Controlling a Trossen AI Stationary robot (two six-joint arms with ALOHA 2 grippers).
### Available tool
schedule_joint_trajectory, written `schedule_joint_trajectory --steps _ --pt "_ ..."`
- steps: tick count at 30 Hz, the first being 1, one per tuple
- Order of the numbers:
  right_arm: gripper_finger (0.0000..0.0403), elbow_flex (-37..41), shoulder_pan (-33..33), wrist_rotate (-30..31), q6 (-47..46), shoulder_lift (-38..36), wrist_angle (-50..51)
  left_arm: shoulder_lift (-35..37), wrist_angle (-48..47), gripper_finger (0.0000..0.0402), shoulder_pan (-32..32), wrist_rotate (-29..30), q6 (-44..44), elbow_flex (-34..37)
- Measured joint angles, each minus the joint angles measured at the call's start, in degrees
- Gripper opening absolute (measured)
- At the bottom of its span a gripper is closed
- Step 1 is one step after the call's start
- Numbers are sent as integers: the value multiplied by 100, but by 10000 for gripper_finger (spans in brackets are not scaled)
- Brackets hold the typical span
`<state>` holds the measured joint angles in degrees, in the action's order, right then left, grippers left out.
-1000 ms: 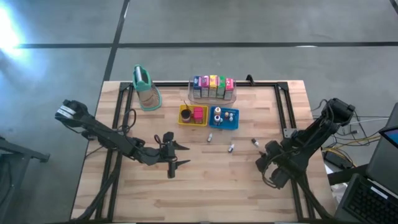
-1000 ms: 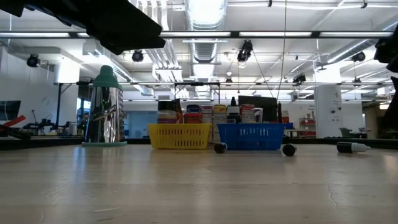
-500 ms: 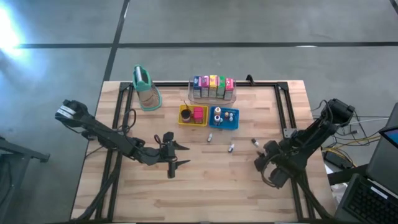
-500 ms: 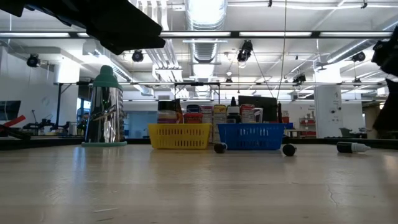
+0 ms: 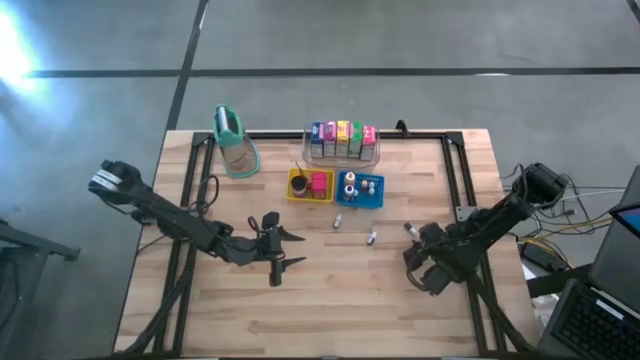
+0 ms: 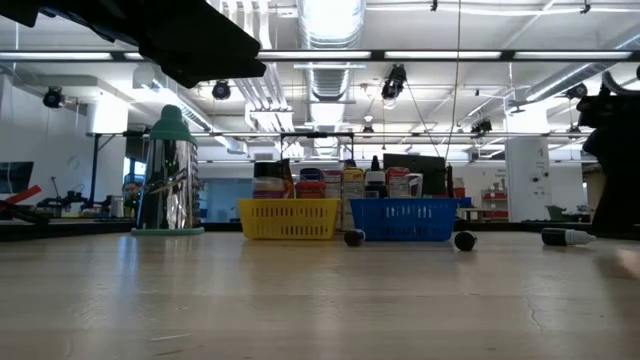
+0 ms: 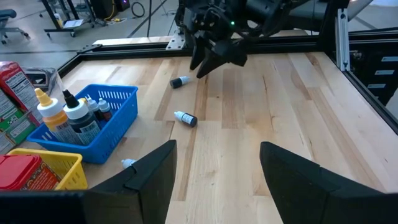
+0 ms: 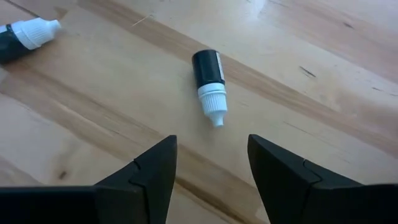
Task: Pick & Place Kitchen Items
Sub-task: Put the small black food coloring bottle into the blue bin
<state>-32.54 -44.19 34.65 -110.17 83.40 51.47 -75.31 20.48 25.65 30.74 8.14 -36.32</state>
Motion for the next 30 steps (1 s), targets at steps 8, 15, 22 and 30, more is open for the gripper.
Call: schedule_joint_trajectory --steps 8,15,22,30 --pt "198 3 213 -24 363 223 -458 0 1 236 0 0 0 0" --pt "184 -8 492 14 499 595 -599 0 1 236 0 0 0 0" --pt "171 -1 549 12 613 580 -619 0 1 236 0 0 0 0" --pt "150 9 552 -13 690 552 -630 0 1 236 -2 0 0 0"
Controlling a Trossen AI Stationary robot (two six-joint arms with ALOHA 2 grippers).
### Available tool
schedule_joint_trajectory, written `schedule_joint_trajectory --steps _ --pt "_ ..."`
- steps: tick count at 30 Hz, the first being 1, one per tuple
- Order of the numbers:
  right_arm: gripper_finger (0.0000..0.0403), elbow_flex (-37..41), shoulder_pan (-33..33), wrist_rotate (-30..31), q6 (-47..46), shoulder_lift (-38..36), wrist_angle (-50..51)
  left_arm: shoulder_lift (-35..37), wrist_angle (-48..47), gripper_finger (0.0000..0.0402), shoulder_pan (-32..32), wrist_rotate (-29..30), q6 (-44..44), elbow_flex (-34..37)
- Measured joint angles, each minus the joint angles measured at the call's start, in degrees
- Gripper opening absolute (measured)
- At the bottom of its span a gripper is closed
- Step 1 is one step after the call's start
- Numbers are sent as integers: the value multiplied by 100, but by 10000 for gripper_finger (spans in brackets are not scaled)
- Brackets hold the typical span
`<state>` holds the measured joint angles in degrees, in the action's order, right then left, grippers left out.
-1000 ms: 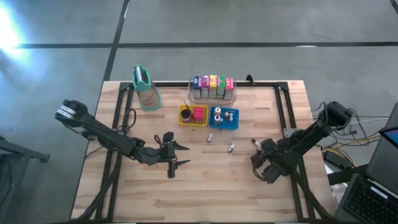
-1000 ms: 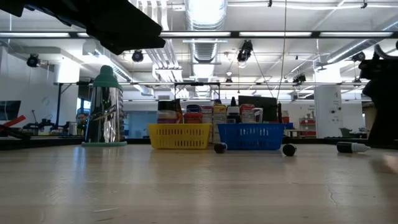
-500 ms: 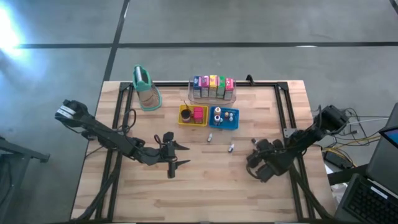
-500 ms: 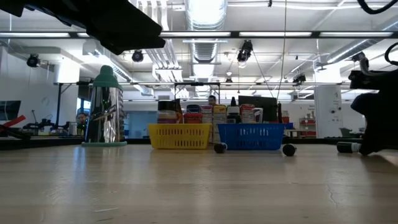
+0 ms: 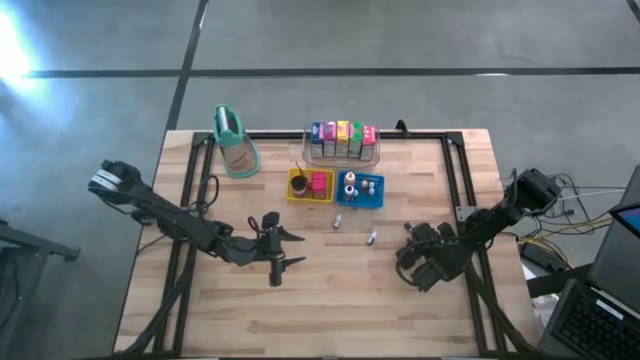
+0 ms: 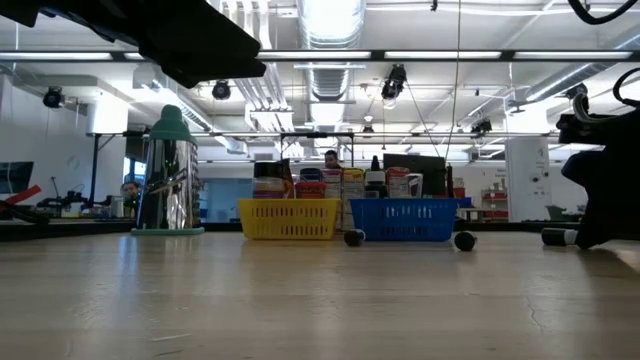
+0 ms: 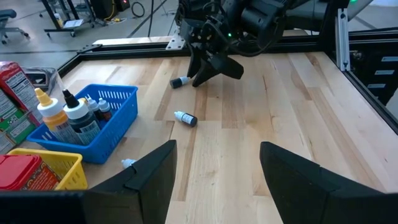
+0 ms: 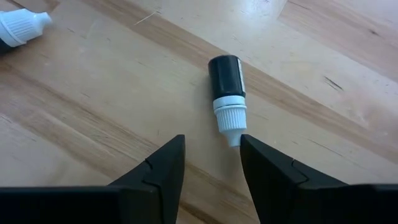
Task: Pick & Place Kitchen Items
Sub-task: Put the small black food coloring bottle into the blue bin
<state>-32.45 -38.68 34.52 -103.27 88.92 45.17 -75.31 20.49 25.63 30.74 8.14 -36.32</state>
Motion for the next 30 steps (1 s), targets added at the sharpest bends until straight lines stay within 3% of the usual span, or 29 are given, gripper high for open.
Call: schedule_joint_trajectory --steps 21,30 --pt "93 365 157 400 36 -4 -526 0 0 236 1 0 0 0" --pt "40 365 162 474 45 11 -564 1 0 236 1 0 0 0"
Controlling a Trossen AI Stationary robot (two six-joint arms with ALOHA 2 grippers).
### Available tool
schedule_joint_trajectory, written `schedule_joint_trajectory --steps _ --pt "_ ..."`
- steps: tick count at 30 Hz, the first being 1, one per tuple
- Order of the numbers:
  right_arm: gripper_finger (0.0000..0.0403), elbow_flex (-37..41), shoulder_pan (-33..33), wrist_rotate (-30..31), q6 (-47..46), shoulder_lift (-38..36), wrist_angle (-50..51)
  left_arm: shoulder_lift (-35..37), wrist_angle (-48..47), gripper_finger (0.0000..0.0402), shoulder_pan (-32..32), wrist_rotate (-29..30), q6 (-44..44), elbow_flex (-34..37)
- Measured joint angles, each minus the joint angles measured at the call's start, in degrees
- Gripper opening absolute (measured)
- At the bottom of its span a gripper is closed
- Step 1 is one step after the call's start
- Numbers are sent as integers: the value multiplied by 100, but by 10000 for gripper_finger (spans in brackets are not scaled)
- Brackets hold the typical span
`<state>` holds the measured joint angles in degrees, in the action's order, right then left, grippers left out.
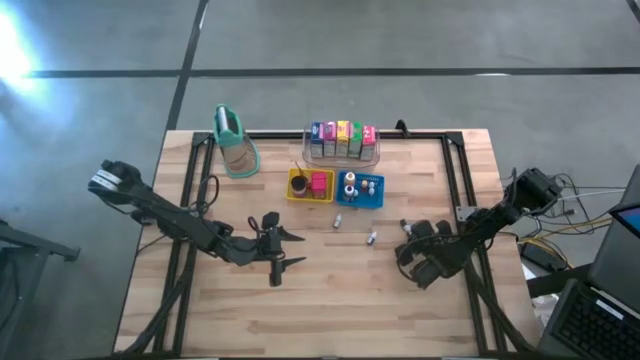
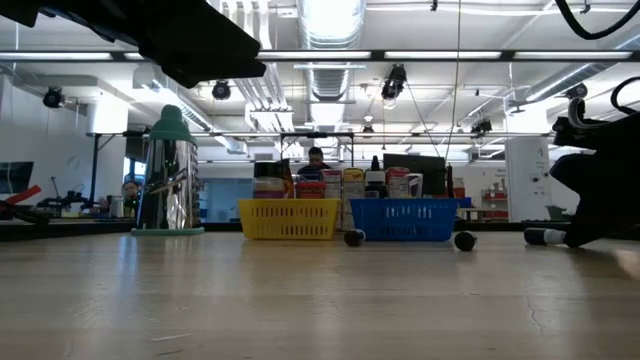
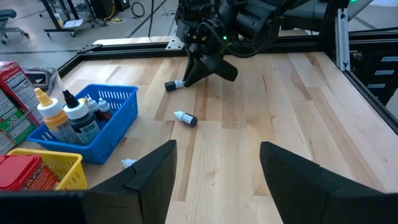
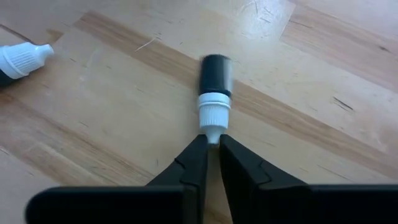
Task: Pick & Place Kitchen Items
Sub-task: Put the small black food coloring bottle into the blue bin
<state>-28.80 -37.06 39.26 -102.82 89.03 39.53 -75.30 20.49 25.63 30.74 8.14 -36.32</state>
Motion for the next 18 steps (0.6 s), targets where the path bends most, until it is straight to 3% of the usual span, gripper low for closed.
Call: schedule_joint_trajectory --steps 5,18 --pt "13 -7 2 13 43 0 -9 -1 0 236 -1 0 0 0" --pt "8 -305 1 -454 611 -254 62 -1 0 236 -1 0 0 0"
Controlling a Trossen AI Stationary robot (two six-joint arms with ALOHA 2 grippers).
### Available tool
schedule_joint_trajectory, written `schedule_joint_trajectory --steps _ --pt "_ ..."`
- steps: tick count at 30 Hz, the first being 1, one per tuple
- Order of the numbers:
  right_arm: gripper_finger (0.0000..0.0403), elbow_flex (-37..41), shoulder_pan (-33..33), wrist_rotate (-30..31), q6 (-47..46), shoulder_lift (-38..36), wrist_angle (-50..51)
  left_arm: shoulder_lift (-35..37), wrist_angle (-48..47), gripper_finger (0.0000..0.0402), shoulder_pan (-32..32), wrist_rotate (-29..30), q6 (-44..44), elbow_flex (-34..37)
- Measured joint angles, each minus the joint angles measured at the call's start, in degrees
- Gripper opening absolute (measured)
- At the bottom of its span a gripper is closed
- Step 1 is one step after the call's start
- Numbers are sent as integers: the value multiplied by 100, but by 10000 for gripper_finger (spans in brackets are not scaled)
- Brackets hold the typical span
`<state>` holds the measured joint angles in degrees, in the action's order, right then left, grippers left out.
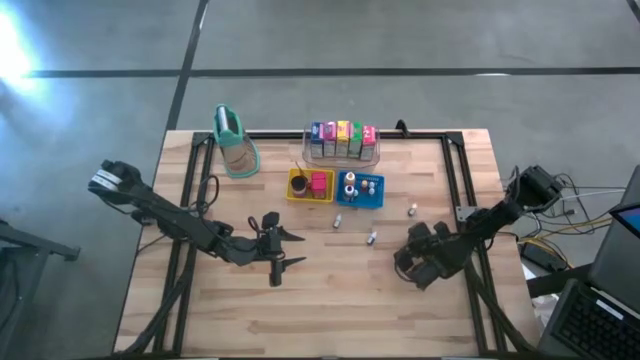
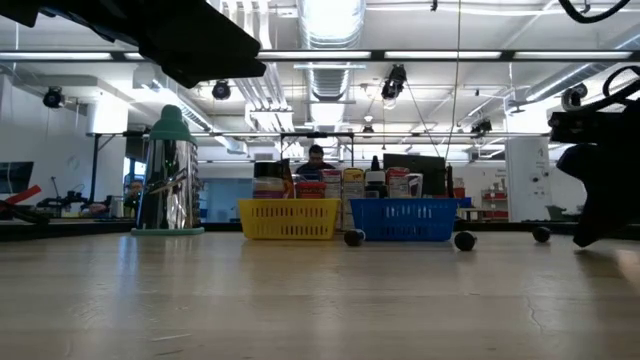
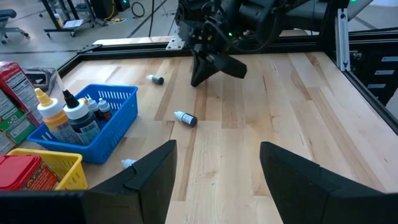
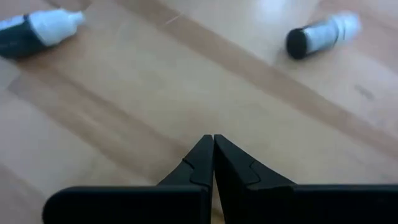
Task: Pick & Place Kitchen Items
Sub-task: Put the small black food coloring bottle into the blue bin
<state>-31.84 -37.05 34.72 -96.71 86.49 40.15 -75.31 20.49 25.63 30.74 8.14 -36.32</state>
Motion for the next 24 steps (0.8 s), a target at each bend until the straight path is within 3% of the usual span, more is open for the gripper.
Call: schedule_joint_trajectory --steps 9,14,19,24 --pt "24 -306 3 66 -1161 -396 1660 0 -4 236 0 0 0 0" --pt "65 -698 76 83 -798 -1017 2702 0 -13 236 0 0 0 0" --pt "103 -680 339 104 -165 -1752 2534 0 -15 236 1 0 0 0" --pt "132 -419 587 618 73 -1968 1740 0 -13 236 0 0 0 0"
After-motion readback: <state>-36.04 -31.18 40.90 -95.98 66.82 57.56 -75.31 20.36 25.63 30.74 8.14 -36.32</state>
